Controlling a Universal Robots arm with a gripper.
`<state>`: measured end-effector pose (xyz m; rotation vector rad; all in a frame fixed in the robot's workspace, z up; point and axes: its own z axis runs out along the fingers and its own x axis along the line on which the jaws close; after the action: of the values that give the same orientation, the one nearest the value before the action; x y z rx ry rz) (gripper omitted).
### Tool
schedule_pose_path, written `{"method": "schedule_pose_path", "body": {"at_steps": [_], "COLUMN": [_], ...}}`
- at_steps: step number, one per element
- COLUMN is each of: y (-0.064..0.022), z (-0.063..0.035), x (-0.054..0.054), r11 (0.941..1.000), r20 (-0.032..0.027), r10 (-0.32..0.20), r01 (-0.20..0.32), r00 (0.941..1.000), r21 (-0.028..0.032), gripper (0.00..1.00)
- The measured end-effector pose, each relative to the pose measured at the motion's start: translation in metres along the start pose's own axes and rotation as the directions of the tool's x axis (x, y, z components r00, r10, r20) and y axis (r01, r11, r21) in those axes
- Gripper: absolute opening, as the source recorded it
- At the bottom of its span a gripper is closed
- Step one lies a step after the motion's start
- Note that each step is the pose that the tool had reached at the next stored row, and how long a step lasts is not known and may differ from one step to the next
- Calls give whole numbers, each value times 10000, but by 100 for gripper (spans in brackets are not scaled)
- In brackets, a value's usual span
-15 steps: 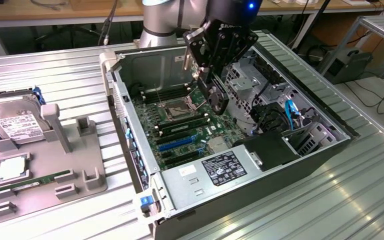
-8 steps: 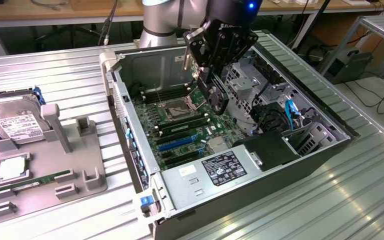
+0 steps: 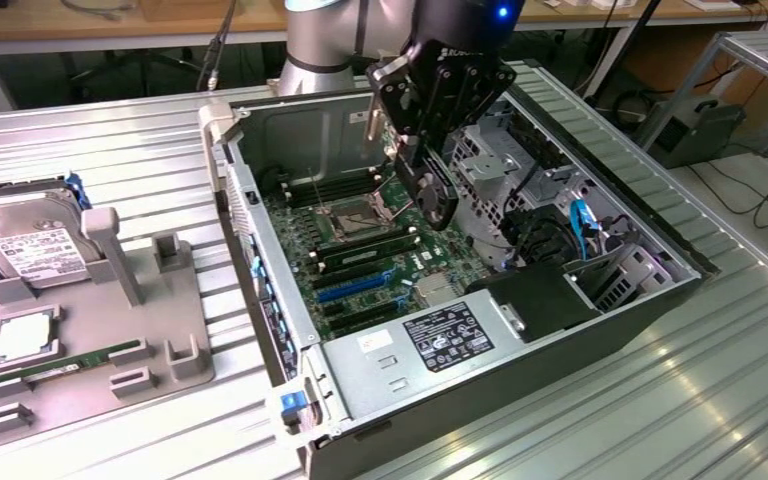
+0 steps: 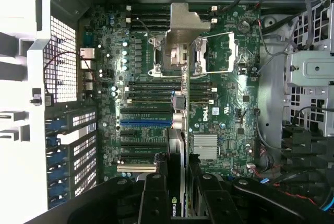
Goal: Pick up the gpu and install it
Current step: 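Insert the gpu into the slot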
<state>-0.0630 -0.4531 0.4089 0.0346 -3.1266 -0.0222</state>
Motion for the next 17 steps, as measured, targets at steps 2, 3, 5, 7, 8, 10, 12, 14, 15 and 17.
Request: {"method": "schedule_pose_path", "body": {"at_steps": [2, 3, 5, 7, 8, 10, 12, 14, 15, 17], "y": [0, 0, 0, -1, -1, -1, -1, -1, -1, -1], "z": [5, 10, 18, 26, 32, 40, 47, 54, 58, 66], "x": [0, 0, 0, 0, 0, 0, 0, 0, 0, 0], "r11": [9986, 9960, 9887, 9780, 9700, 9561, 9434, 9283, 9222, 9043], "r20": [14, 13, 11, 6, 2, 1, 3, 6, 7, 8], "r10": [-520, -889, -1501, -2085, -2430, -2929, -3317, -3719, -3867, -4268], "r01": [520, 889, 1501, 2085, 2430, 2929, 3317, 3719, 3867, 4268], "r00": [9986, 9960, 9887, 9780, 9700, 9561, 9434, 9283, 9222, 9043], "r21": [6, 11, 20, 29, 32, 41, 48, 56, 59, 67], "gripper": [26, 26, 26, 26, 26, 26, 26, 26, 26, 26]}}
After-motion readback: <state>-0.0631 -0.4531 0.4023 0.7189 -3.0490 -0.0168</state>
